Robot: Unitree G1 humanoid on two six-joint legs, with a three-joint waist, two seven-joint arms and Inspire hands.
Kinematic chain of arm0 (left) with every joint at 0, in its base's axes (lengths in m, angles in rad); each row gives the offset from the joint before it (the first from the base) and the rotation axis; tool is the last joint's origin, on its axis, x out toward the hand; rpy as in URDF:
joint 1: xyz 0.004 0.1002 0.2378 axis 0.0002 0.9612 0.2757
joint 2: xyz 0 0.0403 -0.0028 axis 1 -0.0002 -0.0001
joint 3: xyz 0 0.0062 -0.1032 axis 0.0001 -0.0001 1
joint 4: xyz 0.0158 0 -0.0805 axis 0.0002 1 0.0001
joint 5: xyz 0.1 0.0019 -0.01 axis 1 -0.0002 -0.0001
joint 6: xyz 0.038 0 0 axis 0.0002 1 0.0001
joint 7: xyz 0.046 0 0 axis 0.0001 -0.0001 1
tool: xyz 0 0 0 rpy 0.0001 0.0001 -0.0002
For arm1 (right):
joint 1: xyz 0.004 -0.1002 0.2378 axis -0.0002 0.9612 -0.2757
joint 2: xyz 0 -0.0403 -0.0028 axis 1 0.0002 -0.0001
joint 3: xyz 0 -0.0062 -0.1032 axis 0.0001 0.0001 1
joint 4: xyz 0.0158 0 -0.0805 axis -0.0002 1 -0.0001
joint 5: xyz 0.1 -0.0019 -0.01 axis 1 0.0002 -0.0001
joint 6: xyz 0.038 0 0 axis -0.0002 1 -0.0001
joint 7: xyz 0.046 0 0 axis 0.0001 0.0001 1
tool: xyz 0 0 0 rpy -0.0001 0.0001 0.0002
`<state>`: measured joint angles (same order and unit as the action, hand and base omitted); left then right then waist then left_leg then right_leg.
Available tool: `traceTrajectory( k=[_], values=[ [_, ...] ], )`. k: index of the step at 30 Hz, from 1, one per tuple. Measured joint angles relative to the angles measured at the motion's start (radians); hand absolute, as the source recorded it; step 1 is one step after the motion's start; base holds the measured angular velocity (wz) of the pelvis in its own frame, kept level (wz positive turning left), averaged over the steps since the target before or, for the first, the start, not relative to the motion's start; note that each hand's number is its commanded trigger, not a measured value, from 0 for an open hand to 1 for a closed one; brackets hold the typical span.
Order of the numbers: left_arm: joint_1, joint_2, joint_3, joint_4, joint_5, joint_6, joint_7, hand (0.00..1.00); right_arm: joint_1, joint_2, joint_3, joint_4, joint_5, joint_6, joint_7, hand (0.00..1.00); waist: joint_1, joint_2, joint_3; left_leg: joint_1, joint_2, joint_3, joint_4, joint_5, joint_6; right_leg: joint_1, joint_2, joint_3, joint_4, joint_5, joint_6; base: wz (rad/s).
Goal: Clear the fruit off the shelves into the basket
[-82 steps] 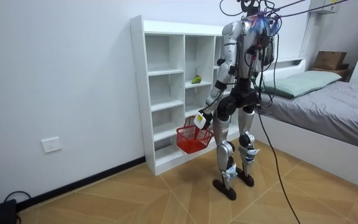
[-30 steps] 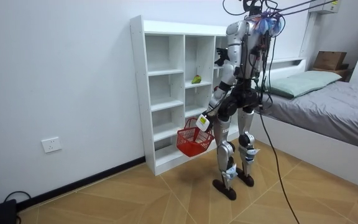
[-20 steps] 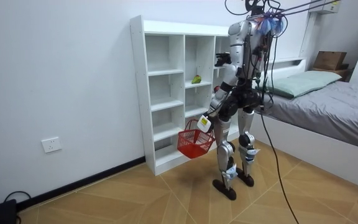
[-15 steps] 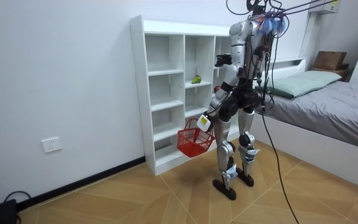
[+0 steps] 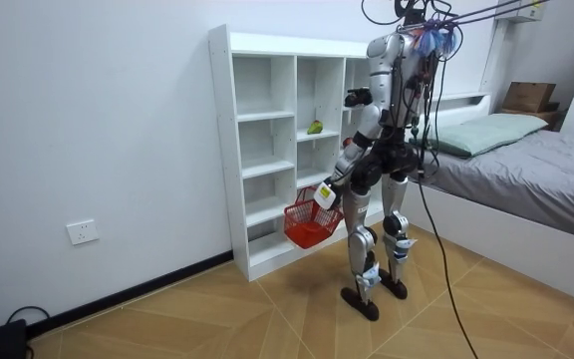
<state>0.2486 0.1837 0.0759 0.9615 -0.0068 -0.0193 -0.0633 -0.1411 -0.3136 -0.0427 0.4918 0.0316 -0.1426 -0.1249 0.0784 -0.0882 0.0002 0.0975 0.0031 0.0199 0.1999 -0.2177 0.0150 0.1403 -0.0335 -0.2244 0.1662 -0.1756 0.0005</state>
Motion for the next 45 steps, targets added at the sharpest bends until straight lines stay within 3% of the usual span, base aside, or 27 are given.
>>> traceTrajectory(
  k=[5, 6, 7, 14, 28, 38, 45],
  values=[
    [0.007, 0.001, -0.001, 0.0, 0.001, 0.023, 0.015, 1.0, -0.014, 0.0, -0.001, 0.022, 0.007, 0.004, 0.026, 0.0, -0.005, -0.003, -0.004, 0.0, 0.0, -0.001, 0.002, 0.0, 0.0, 0.003, 0.0, 0.0, 0.001, 0.0, 0.0, 0.0],
    [0.01, 0.001, -0.001, 0.0, 0.001, 0.027, 0.017, 1.0, -0.022, 0.0, -0.001, 0.033, 0.007, 0.003, 0.034, 0.68, -0.009, -0.003, -0.004, 0.0, 0.0, -0.001, 0.003, 0.0, 0.0, 0.004, 0.0, 0.0, 0.002, 0.0, 0.0, 0.0],
    [0.011, 0.001, -0.001, 0.0, 0.001, 0.028, 0.018, 1.0, -0.027, 0.0, -0.001, 0.038, 0.007, 0.004, 0.039, 1.0, -0.012, -0.003, -0.0042, 0.0, 0.0, -0.001, 0.003, 0.0, 0.0, 0.004, 0.0, 0.0, 0.002, 0.0, 0.0, 0.0],
    [0.013, 0.0, -0.002, 0.0, 0.001, 0.061, 0.042, 1.0, -0.058, -0.007, -0.025, 0.08, -0.008, 0.004, 0.05, 1.0, -0.021, 0.001, -0.0062, 0.0, 0.0, -0.002, 0.005, 0.0, 0.0, 0.004, 0.0, -0.001, 0.003, 0.0, 0.0, 0.0],
    [0.012, 0.0, -0.002, 0.0, 0.001, 0.079, 0.06, 1.0, -0.077, -0.011, -0.078, 0.085, -0.006, 0.016, 0.047, 1.0, -0.022, -0.001, -0.0052, 0.002, 0.001, -0.001, -0.001, 0.0, -0.001, 0.003, 0.002, 0.0, 0.001, 0.0, 0.0, 0.0],
    [0.004, 0.001, -0.002, 0.0, 0.001, 0.081, 0.063, 1.0, -0.068, -0.008, -0.069, 0.051, -0.011, 0.058, 0.049, 1.0, -0.02, -0.014, -0.0031, -0.001, 0.001, -0.005, -0.002, -0.001, -0.001, 0.001, 0.002, -0.005, 0.001, 0.0, 0.0, 0.0],
    [-0.009, 0.001, -0.004, -0.026, 0.0, 0.073, 0.052, 1.0, -0.012, -0.006, -0.04, -0.049, -0.091, 0.057, 0.052, 1.0, -0.02, -0.008, -0.0053, 0.001, 0.002, 0.001, -0.002, -0.001, -0.001, 0.0, 0.002, -0.001, 0.001, 0.0, 0.0, 0.0]
  ],
)
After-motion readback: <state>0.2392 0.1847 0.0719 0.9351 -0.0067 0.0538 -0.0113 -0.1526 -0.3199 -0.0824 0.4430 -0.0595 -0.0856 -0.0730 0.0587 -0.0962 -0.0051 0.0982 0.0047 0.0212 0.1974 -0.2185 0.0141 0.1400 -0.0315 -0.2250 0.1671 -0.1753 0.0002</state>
